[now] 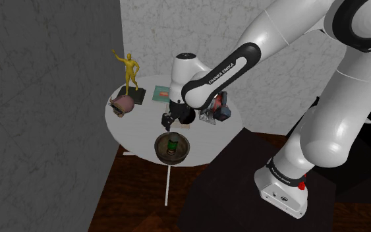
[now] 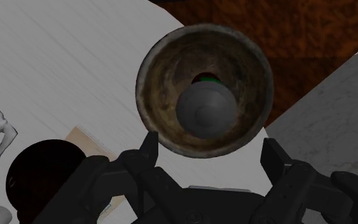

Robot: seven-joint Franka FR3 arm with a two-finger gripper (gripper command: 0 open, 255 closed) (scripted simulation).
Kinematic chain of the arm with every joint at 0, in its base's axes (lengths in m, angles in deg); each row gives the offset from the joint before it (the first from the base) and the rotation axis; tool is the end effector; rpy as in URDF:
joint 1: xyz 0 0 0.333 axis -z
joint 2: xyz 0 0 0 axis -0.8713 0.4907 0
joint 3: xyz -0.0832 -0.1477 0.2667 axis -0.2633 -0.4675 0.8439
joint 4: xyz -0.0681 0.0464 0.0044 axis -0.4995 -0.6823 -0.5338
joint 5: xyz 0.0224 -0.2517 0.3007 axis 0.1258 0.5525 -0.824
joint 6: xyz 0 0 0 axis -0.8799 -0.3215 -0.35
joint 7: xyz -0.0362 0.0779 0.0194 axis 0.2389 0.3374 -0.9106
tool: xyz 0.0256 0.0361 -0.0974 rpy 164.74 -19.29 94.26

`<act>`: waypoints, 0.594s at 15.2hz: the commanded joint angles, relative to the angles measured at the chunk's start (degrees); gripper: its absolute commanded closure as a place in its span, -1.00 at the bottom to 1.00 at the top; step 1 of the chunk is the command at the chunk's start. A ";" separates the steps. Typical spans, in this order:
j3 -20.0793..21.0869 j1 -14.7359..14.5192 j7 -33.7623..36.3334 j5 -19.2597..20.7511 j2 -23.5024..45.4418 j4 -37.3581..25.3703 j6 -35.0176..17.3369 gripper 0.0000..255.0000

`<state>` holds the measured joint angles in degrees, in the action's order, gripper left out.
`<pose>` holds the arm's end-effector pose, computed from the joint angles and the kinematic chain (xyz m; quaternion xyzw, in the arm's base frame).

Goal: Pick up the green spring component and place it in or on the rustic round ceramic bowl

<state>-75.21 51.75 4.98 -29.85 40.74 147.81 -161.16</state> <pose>0.4698 0.1534 0.2511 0.9986 -0.0529 -0.0023 0.0011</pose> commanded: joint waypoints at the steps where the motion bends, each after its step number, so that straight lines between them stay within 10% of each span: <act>1: 0.00 0.00 0.00 0.00 0.00 0.00 0.00 -1.00; 9: 0.38 0.20 -1.31 -1.83 -6.19 -1.25 7.34 -1.00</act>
<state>-74.80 51.88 3.88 -31.52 35.02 146.84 -154.66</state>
